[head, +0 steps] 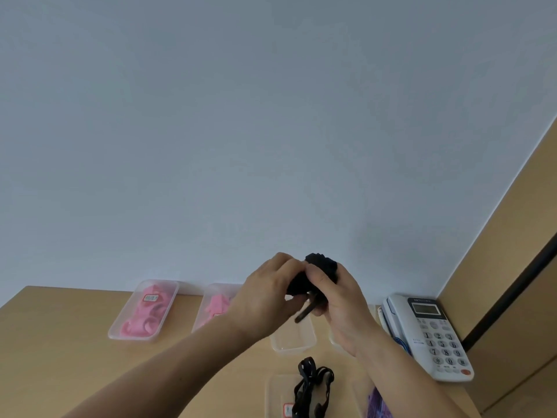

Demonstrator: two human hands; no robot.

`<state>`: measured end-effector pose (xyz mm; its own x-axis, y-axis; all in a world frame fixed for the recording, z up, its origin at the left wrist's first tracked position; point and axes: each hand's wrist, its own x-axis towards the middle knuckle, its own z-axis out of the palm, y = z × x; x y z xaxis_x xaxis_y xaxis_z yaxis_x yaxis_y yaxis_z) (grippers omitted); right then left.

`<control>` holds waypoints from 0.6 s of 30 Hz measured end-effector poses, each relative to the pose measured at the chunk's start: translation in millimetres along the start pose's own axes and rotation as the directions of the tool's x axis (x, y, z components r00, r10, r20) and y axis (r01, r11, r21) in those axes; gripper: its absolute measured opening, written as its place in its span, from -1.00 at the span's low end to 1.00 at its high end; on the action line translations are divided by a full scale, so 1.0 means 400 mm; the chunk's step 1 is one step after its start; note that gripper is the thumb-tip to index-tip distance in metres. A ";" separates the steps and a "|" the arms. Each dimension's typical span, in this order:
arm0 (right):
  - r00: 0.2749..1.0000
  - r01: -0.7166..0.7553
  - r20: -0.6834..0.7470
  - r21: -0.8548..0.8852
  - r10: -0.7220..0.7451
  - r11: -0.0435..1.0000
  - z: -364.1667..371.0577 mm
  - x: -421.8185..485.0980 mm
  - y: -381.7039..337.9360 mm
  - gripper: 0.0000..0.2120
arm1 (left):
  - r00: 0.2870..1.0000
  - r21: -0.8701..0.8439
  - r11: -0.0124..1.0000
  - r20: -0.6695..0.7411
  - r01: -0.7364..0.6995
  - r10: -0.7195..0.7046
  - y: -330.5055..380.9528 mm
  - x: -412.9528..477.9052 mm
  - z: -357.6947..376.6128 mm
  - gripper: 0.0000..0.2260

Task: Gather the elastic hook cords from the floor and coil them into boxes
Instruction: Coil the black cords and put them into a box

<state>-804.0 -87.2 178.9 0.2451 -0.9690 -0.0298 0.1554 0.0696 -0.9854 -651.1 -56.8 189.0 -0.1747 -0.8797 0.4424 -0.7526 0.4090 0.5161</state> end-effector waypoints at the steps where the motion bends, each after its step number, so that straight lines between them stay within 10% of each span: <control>1: 1.000 0.007 -0.011 -0.017 -0.007 1.000 -0.009 -0.001 0.001 -0.56 | 0.997 -0.101 0.994 0.065 0.050 -0.044 -0.002 0.002 -0.010 -0.65; 5: 0.998 0.064 -0.010 -0.160 -0.067 0.985 -0.032 0.004 -0.002 -0.59 | 0.902 -0.486 0.799 0.404 0.354 -0.154 -0.004 0.007 -0.047 -0.62; 10: 0.997 0.049 -0.039 -0.224 -0.059 0.973 -0.019 0.016 -0.009 -0.57 | 0.948 -0.268 0.956 0.316 0.116 -0.026 0.029 -0.012 0.004 -0.67; 18: 0.991 0.008 -0.130 -0.162 -0.029 0.987 -0.001 0.028 0.001 -0.49 | 0.966 -0.299 0.928 0.194 0.223 -0.169 -0.007 -0.024 0.043 -0.83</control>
<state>-801.4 -98.1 178.0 0.1144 -0.9932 -0.0225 0.0006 0.0228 -0.9997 -658.0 -53.7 170.8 -0.1646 -0.9664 0.1976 -0.5477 0.2561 0.7965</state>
